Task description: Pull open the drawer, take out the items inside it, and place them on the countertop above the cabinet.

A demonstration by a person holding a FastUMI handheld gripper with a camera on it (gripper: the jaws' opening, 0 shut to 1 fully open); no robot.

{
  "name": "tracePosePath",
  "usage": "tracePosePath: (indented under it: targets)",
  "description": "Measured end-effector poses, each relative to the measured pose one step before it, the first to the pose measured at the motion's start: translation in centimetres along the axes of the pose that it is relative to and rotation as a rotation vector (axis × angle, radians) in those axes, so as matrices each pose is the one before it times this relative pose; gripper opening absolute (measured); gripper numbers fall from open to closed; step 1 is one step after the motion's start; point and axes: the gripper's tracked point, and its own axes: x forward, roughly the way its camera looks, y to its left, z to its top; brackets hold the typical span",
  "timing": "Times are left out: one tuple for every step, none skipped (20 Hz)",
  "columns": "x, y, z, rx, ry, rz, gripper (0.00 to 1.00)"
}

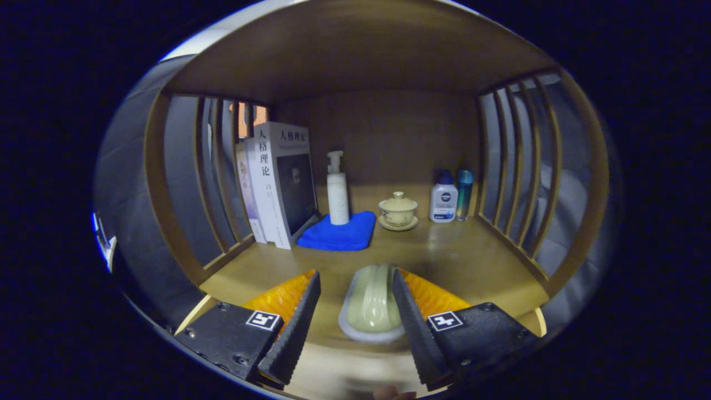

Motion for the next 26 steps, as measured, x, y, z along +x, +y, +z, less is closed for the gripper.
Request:
tracePosePath:
  targets:
    - [-1.2,-0.433,-0.81,0.00388,-0.01278,-0.00823,0.91]
    - [-1.399,-0.238,-0.375,-0.00176,-0.01927,0.0026,0.95]
    - [-1.483,-0.264,-0.061,-0.00529,-0.02425,-0.00383,0.99]
    - [-1.537,-0.035,-0.087,-0.00594,-0.03034,0.00184,0.99]
    - [-1.609,0.082,-0.158,-0.00666,-0.02747,0.00057,0.99]
    - [-1.68,0.183,-0.291,-0.00873,-0.02816,0.00251,0.98]
    - [-1.688,0.281,-0.575,-0.01368,-0.01742,0.00054,0.99]
    - [-1.682,0.196,-0.763,-0.00659,-0.01697,-0.0067,0.99]
    - [-1.461,0.545,-0.844,0.00159,-0.01604,0.00015,0.99]
    - [-1.425,0.661,-1.159,0.00296,-0.00701,0.00527,0.99]
    - [-1.206,0.72,-1.298,0.00503,0.00209,0.00469,0.99]
    - [-1.062,0.476,-1.511,0.00219,0.00729,0.00376,0.99]
    - [-0.965,0.463,-1.534,-0.01046,0.0131,0.00434,0.99]
    - [-0.668,0.174,-1.34,-0.01561,0.0058,-0.00433,0.99]
    - [-0.477,0.111,-1.101,-0.01659,-0.00209,-0.01005,0.98]
    - [-0.363,0.247,-1.214,-0.02233,0.00547,-0.00405,0.99]
    - [-0.14,0.137,-0.871,-0.01592,-0.00075,-0.01016,0.99]
    - [0.012,-0.01,-0.969,-0.00761,0.00687,-0.0163,0.99]
    - [0.107,0.029,-0.874,0.00469,0.01178,-0.01313,0.99]
    - [0.167,-0.01,-0.718,0.0199,0.00952,-0.01276,0.99]
    - [0.106,-0.004,-0.591,0.02361,0.00749,-0.00655,0.99]
    - [0.315,-0.304,-0.482,0.02096,0.00578,-0.00858,0.99]
    - [0.249,-0.456,-0.366,0.01517,0.00629,-0.01599,0.99]
    - [0.288,-0.508,-0.247,0.01046,0.00548,-0.01556,0.99]
    - [0.265,-0.457,0.003,0.01029,-0.00431,-0.01908,0.99]
    - [0.479,-0.29,-0.143,0.00691,0.00061,-0.0175,0.99]
